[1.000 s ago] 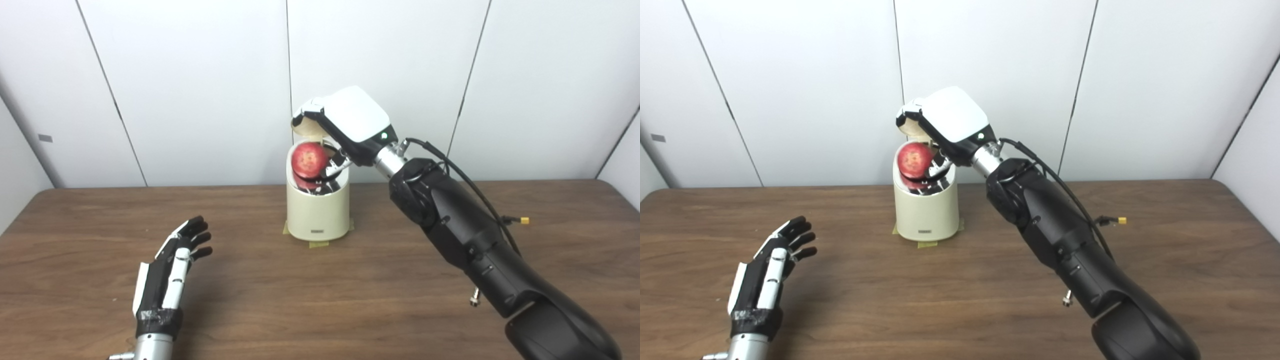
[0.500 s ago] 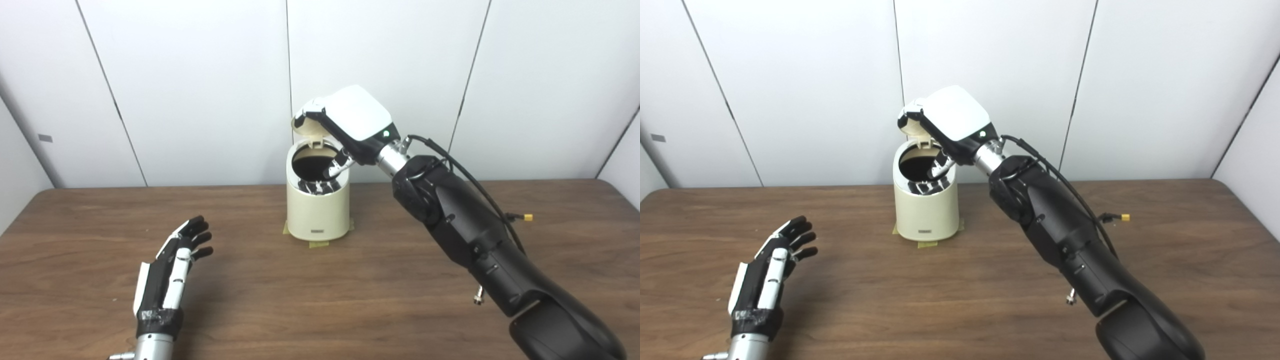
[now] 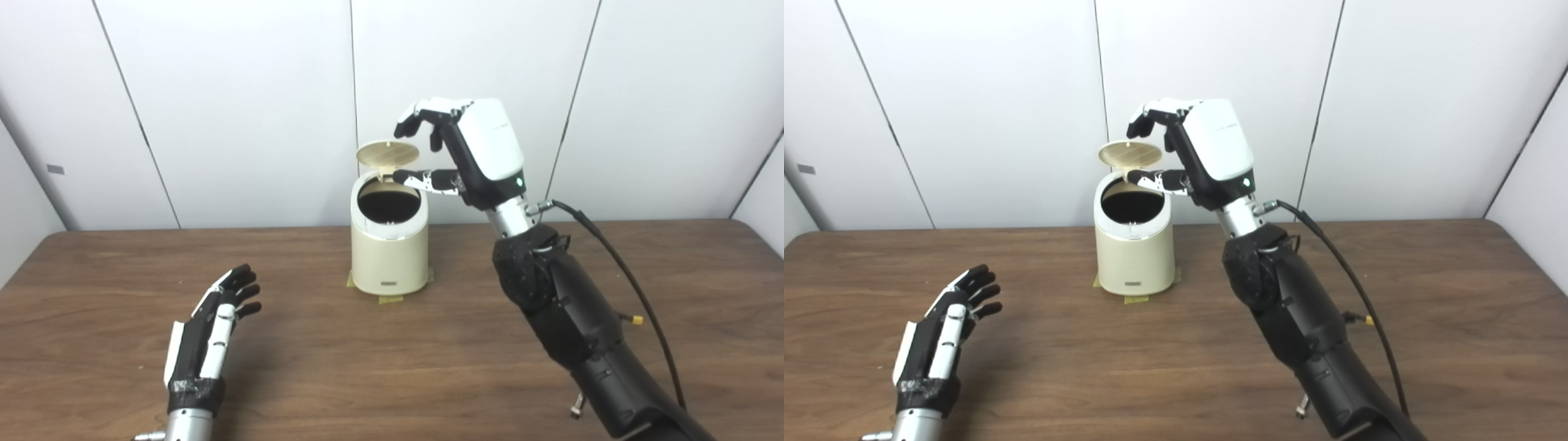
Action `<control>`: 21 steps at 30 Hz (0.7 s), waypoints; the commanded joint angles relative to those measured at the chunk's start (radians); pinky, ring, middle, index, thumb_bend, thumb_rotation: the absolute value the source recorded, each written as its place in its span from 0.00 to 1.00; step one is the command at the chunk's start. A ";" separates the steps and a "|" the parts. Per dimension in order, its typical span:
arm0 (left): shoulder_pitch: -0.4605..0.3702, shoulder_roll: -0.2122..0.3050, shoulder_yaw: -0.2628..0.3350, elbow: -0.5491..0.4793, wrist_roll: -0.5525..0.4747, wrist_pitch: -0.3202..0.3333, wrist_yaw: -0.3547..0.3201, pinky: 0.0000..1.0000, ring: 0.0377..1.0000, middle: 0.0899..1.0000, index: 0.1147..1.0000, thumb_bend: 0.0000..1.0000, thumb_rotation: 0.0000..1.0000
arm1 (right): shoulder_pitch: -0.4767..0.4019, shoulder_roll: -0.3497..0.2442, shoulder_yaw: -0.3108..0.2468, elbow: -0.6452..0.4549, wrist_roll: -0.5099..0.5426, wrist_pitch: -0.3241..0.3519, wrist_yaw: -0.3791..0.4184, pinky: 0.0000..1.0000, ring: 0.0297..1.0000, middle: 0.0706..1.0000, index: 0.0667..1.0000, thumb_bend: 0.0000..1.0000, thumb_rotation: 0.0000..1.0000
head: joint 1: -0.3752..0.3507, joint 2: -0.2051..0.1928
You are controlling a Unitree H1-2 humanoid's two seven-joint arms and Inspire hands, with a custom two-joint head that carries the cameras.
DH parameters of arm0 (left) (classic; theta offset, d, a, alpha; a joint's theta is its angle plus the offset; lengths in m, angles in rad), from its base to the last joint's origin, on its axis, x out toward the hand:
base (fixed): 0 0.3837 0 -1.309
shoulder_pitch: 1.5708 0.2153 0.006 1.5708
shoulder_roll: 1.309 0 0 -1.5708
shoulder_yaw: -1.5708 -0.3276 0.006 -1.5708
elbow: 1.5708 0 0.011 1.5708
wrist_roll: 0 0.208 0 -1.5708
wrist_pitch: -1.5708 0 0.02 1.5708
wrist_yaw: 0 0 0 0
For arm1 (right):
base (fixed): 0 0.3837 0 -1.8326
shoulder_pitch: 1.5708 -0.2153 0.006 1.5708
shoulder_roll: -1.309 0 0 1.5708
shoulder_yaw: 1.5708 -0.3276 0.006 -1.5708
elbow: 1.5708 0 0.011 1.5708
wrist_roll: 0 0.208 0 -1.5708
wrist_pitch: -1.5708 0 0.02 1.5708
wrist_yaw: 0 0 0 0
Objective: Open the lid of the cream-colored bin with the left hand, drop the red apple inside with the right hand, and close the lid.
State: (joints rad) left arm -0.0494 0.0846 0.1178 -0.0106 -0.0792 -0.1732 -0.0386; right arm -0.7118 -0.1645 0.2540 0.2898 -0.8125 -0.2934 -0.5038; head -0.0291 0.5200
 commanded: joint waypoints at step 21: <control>-0.300 0.193 -0.053 -0.079 0.222 0.106 -0.018 0.70 0.73 0.70 0.69 0.48 0.85 | 0.474 -0.013 -0.144 -0.311 0.590 0.024 0.442 0.76 0.84 0.84 0.82 0.21 0.91 | 0.003 0.001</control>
State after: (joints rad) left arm -0.2754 0.2632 0.0705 -0.0367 0.1094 -0.0739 -0.0658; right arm -0.2212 -0.1655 0.1238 0.0040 -0.2550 -0.2398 -0.0738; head -0.0245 0.5200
